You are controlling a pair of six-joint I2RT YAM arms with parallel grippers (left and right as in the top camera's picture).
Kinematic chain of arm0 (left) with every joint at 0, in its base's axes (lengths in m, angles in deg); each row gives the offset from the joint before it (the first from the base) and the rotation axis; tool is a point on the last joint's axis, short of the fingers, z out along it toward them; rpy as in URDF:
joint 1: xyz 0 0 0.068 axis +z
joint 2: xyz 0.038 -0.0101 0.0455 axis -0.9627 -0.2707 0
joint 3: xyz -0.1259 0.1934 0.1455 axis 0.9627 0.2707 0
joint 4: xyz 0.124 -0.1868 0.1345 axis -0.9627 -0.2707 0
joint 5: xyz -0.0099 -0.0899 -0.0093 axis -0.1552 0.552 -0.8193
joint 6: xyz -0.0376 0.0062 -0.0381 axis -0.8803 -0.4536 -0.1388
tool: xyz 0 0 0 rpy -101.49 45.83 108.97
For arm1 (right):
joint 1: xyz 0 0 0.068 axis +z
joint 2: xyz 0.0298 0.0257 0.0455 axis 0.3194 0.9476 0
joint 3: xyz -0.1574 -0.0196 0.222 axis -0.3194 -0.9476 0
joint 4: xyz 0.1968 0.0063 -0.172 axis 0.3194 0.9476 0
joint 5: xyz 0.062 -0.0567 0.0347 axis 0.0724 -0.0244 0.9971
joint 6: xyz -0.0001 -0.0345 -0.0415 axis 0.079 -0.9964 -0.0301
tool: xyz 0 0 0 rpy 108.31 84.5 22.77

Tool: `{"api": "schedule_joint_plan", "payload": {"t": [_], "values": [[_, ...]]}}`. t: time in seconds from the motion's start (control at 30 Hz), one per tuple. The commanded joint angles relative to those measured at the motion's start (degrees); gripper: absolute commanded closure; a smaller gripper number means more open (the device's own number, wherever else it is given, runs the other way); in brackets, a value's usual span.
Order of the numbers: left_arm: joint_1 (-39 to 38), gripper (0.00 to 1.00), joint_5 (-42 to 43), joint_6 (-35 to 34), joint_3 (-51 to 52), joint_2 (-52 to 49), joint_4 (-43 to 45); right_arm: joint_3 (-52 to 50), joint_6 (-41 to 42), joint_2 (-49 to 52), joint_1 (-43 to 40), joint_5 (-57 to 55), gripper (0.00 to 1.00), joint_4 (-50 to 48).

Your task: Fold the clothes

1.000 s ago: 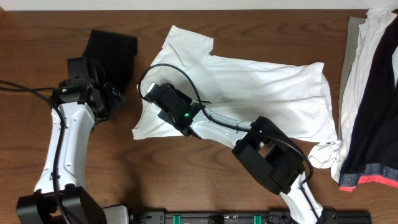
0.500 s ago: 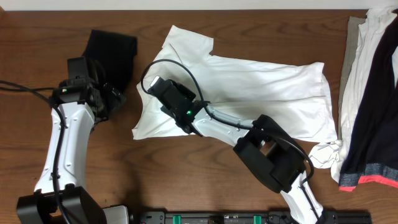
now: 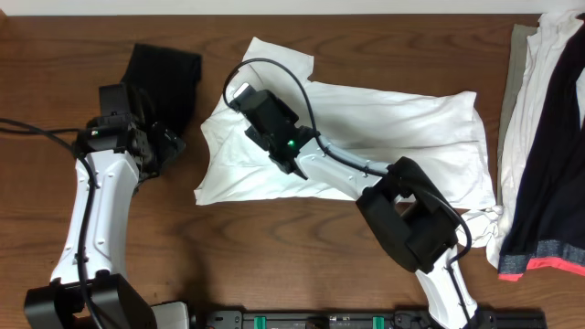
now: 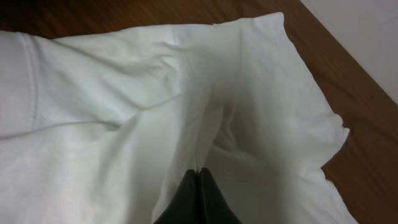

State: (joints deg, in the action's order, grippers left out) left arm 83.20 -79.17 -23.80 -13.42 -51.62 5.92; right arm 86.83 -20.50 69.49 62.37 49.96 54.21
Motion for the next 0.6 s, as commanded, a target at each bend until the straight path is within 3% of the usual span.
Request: {"api": "schedule_joint_plan", "payload": {"t": [0.0,0.57], "values": [[0.2,0.02,-0.31,-0.11,-0.15,-0.02,-0.13,1.09,-0.17,0.15,-1.25,2.25,0.99,-0.55],[0.2,0.02,-0.31,-0.11,-0.15,-0.02,-0.13,1.22,-0.17,-2.38,-6.99,2.27,0.87,0.5]]}}
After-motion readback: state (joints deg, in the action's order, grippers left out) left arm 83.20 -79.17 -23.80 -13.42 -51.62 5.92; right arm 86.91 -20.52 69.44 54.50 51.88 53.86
